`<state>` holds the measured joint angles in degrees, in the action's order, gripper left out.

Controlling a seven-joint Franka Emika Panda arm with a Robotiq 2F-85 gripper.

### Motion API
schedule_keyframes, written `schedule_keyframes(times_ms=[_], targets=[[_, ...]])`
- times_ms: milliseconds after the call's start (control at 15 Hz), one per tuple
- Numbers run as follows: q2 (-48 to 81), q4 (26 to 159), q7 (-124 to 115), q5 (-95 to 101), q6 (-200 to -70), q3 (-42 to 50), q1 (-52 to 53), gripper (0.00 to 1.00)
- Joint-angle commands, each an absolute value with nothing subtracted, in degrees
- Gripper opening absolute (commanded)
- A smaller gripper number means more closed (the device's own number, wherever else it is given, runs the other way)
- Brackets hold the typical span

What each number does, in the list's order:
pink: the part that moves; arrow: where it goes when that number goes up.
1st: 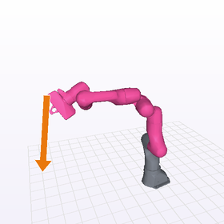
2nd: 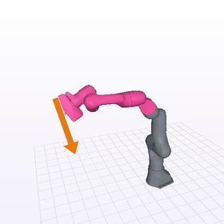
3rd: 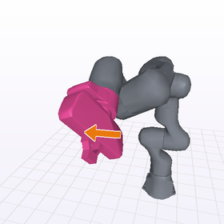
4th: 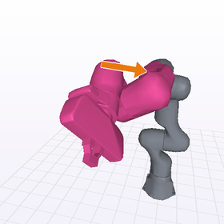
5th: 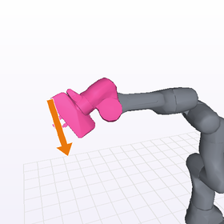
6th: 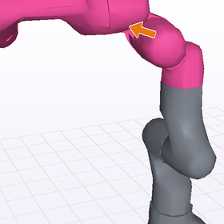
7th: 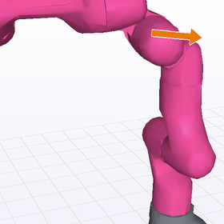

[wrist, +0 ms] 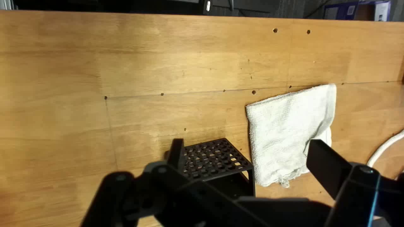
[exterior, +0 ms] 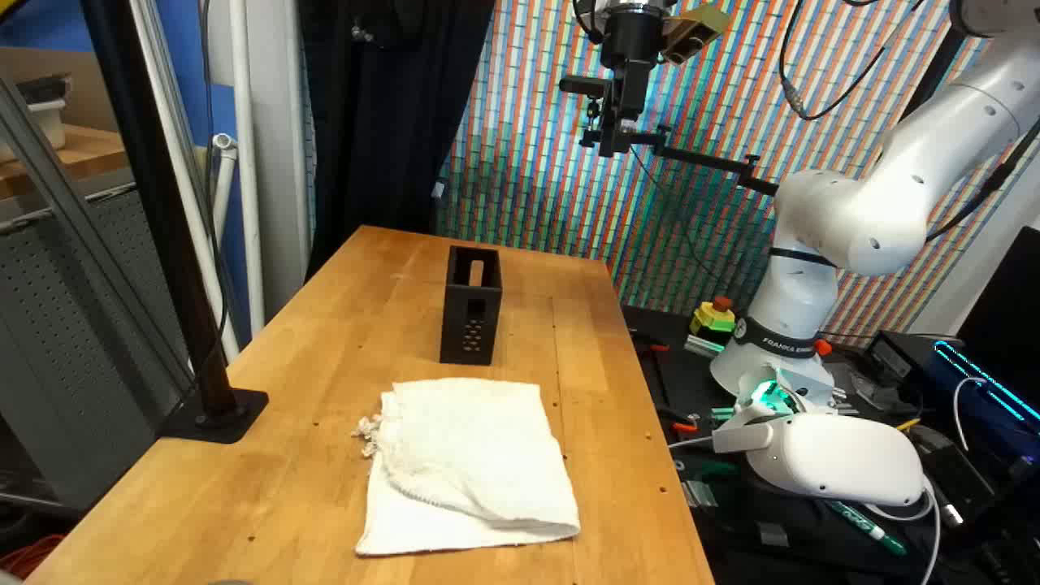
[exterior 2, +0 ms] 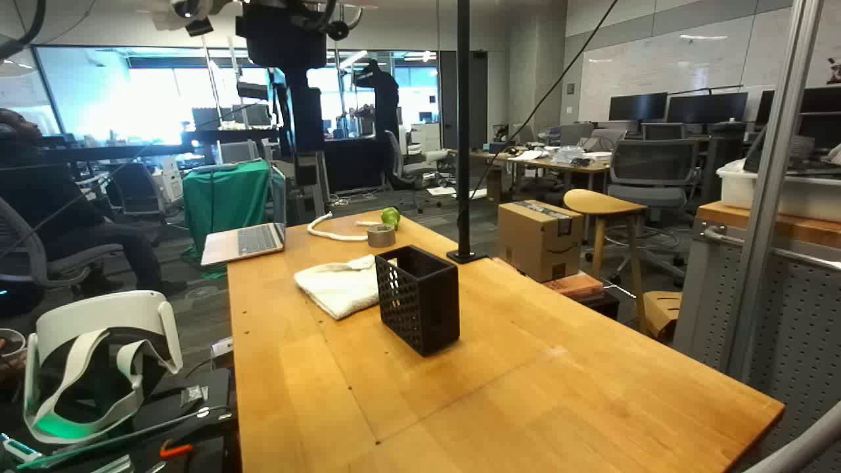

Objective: Put the towel inside the black cutlery holder

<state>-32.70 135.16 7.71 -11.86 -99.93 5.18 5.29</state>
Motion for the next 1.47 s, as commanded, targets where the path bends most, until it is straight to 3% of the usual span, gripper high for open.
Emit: schedule_keyframes(times_ms=[0,1400], targets=[[-32.6,134.8,8.2,-12.4,-99.7,4.2,4.0,1.00],[-32.1,133.8,9.6,-11.0,-98.8,2.3,5.5,1.00]])
